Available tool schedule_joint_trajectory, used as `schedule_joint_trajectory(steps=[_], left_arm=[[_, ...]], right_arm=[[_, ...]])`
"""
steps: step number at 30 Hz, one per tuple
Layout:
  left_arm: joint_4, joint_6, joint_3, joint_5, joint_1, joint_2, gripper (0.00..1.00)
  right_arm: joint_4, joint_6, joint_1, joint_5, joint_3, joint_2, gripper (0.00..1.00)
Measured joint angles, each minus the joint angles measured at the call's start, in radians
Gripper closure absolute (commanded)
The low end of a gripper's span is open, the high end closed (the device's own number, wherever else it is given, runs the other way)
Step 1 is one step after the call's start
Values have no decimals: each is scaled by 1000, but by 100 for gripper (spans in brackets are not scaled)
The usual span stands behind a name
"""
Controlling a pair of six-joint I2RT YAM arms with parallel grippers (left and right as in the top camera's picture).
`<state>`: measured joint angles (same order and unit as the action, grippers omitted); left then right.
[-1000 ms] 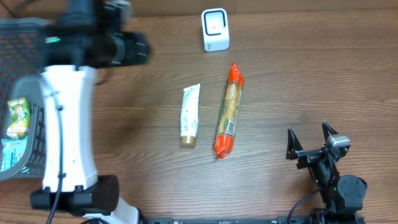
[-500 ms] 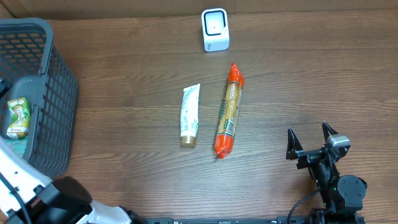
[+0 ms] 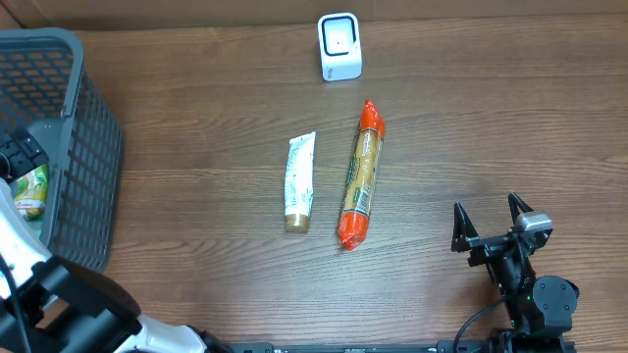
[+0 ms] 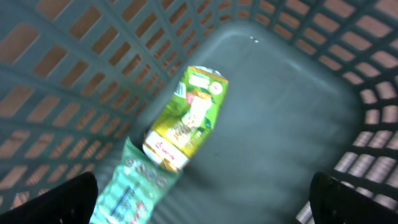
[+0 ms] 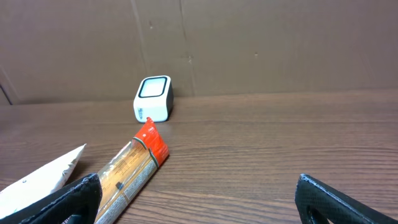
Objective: Scan the item barcode
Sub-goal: 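Reach into the basket and grasp the green drink carton with left gripper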
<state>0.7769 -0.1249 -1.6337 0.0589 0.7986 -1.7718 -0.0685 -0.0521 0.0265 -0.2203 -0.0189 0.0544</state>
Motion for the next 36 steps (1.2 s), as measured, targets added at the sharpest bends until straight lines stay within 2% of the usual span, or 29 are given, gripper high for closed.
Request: schedule_joint_trajectory(steps=[13,25,26,29,30,32,36], left_arm=[[-119,-166,6,76,-7,-254,0],[-178,-197,7,122,-7,-373,1],[-178,-197,5,125,-7,-374,4],[-180,-199,4,132,-7,-377,39],[-181,-203,4,137,-7,-381,63],[-188,-212,4,147,-7,-388,89],[-183,-217,-8,175,-16,-388,96]], right_arm=[[0,0,0,0,0,0,0],[0,0,0,-1,0,0,0],[0,0,0,-1,0,0,0],[0,0,0,0,0,0,0],[0,0,0,-1,0,0,0],[0,0,0,-1,0,0,0],[0,0,0,0,0,0,0]])
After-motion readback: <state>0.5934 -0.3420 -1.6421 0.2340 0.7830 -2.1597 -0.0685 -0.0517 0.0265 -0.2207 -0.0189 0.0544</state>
